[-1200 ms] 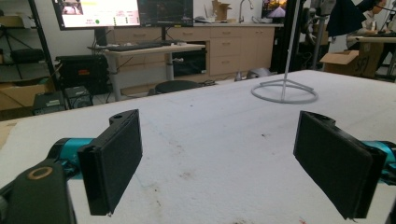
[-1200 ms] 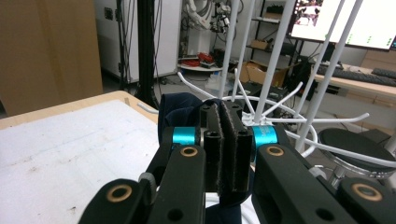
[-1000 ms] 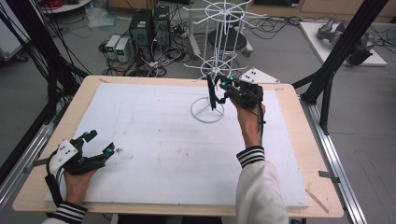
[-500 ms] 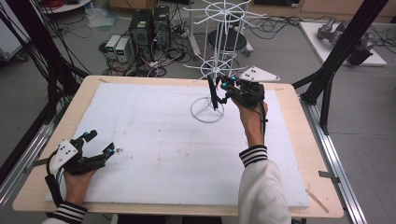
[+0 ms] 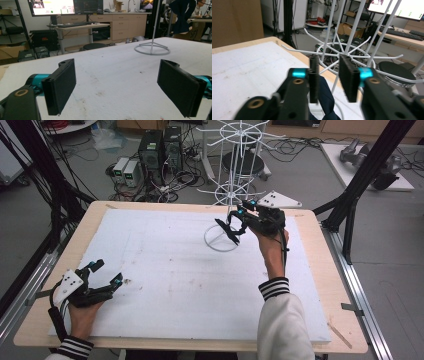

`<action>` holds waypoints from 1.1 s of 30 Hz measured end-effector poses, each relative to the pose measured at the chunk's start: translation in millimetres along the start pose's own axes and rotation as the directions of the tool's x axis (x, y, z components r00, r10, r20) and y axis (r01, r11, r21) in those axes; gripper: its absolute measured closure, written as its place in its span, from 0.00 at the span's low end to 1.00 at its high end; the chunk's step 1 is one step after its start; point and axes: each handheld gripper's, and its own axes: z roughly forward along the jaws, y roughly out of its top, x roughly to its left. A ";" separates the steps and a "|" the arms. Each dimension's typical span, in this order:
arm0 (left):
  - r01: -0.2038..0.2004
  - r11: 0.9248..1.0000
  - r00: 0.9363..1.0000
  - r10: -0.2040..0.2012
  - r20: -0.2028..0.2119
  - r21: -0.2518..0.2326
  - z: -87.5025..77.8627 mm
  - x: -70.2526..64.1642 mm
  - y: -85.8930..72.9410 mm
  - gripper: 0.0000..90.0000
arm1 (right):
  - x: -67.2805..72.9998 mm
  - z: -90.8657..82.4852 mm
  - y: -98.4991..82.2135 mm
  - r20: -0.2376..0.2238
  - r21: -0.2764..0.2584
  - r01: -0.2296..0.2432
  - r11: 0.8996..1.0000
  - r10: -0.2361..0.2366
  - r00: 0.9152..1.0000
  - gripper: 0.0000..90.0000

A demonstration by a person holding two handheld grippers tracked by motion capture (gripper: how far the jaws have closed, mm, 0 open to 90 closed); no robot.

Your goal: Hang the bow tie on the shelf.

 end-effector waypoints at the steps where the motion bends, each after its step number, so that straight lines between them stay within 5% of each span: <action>1: 0.001 1.000 1.000 -0.001 0.000 0.000 0.0 0.0 0.0 0.18 | 0.5 -0.2 0.2 -0.007 0.000 -0.004 1.000 0.004 1.000 0.71; 10: 0.004 1.000 1.000 -0.004 -0.007 0.005 0.6 -0.1 0.1 0.18 | 11.6 -18.1 4.0 0.024 -0.027 -0.052 0.998 0.052 0.998 0.21; 20: 0.002 1.000 1.000 -0.002 -0.007 -0.004 -0.3 -0.5 -0.2 0.18 | 16.6 -70.7 -27.4 0.051 -0.094 -0.059 0.994 0.064 0.997 0.15; 27: 0.001 1.000 1.000 -0.002 -0.011 -0.005 -0.6 -0.6 -0.2 0.18 | 26.2 -115.3 -71.7 0.084 -0.142 -0.084 0.986 0.096 0.992 0.14; 33: -0.002 1.000 1.000 0.001 -0.019 -0.015 -1.6 -0.9 -0.5 0.18 | 39.0 -131.9 -122.4 0.110 -0.188 -0.112 0.976 0.135 0.985 0.14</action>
